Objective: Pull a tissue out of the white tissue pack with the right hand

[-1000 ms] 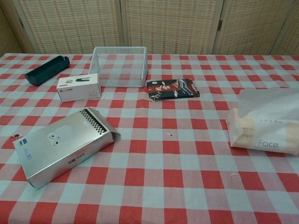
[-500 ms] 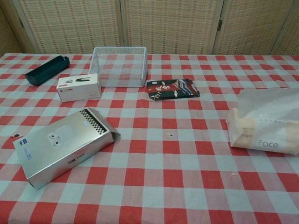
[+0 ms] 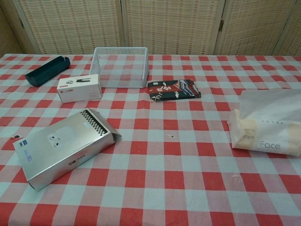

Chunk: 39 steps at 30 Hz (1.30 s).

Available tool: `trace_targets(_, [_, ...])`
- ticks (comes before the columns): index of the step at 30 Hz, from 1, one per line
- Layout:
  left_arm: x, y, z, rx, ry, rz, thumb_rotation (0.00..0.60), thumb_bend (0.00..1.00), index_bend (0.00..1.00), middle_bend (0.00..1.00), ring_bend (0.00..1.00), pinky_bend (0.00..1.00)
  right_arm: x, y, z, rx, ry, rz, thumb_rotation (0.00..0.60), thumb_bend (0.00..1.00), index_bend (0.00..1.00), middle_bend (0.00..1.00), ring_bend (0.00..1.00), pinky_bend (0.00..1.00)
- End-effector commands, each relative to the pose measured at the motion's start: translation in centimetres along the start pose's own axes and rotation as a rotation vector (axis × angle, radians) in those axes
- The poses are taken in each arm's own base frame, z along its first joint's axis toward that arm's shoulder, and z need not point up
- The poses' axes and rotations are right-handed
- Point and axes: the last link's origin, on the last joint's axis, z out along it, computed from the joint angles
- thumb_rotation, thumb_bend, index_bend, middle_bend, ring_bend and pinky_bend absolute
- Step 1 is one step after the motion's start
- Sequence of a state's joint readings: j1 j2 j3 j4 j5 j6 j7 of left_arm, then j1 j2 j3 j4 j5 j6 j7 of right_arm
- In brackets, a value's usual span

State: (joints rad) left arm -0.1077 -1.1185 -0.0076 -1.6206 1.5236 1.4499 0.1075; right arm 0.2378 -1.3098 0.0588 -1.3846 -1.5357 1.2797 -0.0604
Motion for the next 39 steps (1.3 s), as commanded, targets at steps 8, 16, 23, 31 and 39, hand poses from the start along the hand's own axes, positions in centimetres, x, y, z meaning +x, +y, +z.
trace_targets(8, [-0.2, 0.0, 0.0, -0.001, -0.013, 0.007, 0.600, 0.46, 0.29, 0.36, 0.30, 0.48, -0.8, -2.8, 3.0, 0.057, -0.013, 0.043, 0.600, 0.24, 0.27, 0.67, 0.83, 1.00])
trace_targets(16, [-0.4, 0.1, 0.1, -0.004, -0.020, 0.012, 0.600, 0.46, 0.28, 0.37, 0.30, 0.48, 0.2, -3.8, 4.4, 0.060, 0.015, 0.061, 0.600, 0.24, 0.27, 0.67, 0.83, 1.00])
trace_targets(23, [-0.5, 0.3, 0.0, -0.010, -0.025, 0.016, 0.600, 0.46, 0.28, 0.37, 0.30, 0.48, 0.5, -3.4, 5.9, 0.019, 0.005, 0.063, 0.600, 0.24, 0.27, 0.67, 0.83, 1.00])
trace_targets(31, [-0.5, 0.2, 0.0, -0.010, -0.026, 0.017, 0.600, 0.46, 0.28, 0.37, 0.31, 0.48, -1.3, -3.5, 6.6, 0.009, -0.056, 0.071, 0.600, 0.25, 0.45, 0.69, 0.84, 1.00])
trace_targets(39, [-0.4, 0.1, 0.1, -0.008, -0.019, 0.009, 0.600, 0.46, 0.28, 0.37, 0.31, 0.49, -1.6, -4.0, 6.5, 0.050, -0.038, 0.063, 0.600, 0.37, 0.71, 0.70, 0.84, 1.00])
